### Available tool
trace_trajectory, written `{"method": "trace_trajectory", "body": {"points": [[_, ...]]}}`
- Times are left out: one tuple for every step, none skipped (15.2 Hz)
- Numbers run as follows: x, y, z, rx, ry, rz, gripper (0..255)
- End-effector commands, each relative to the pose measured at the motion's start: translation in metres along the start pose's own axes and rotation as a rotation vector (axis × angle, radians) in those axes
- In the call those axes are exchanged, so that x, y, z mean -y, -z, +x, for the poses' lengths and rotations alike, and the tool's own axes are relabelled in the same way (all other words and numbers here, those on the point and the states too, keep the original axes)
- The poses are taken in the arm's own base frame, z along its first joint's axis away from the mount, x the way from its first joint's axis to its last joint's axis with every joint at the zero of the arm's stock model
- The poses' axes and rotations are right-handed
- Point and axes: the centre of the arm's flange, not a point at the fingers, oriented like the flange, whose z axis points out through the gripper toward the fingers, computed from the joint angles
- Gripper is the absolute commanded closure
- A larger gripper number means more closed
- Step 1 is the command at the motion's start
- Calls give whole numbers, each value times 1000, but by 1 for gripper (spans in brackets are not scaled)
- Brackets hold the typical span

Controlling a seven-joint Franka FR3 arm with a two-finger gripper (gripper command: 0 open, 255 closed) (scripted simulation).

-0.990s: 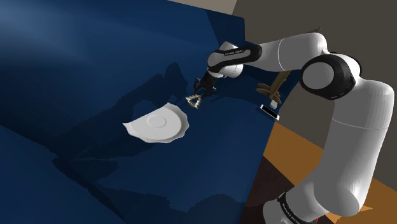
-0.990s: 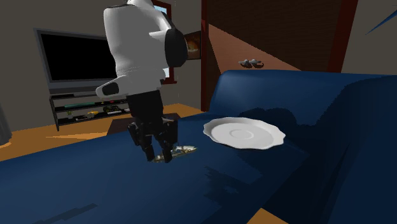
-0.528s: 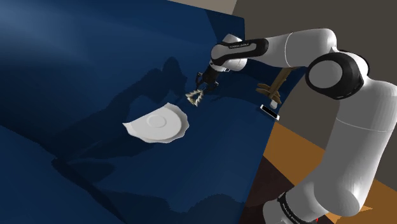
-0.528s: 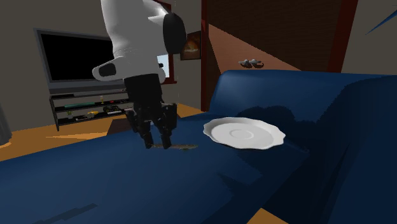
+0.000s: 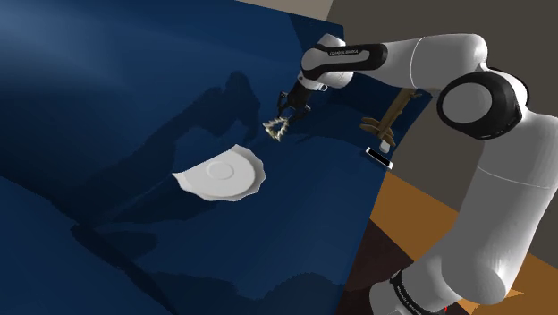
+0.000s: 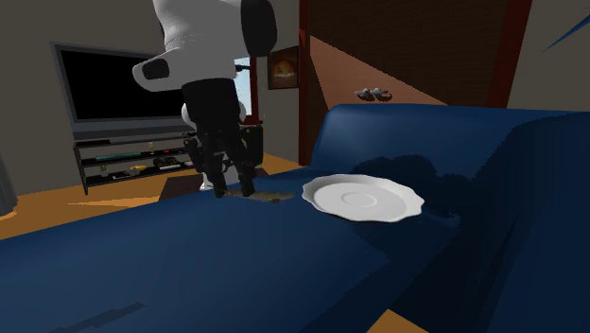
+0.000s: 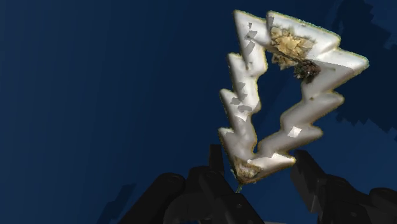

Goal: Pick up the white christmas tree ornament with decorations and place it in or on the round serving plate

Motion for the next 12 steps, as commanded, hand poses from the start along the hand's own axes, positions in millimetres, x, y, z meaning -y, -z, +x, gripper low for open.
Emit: {"method": "trace_trajectory", "body": {"points": [[0,6,0,0,0,0,255],[6,5,-11,0,0,0,255],[13,4,-22,0,0,0,255],[19,4,-34,0,0,0,255],[25,3,-45,0,0,0,255],[32,2,-57,0,0,0,255],[38,1,-68,0,0,0,255],[45,1,-80,0,0,0,255],[51,0,-91,0,0,0,255],[58,-1,-103,0,0,0,255],[64,-2,-114,0,0,0,255],[70,-2,-126,0,0,0,255]]}}
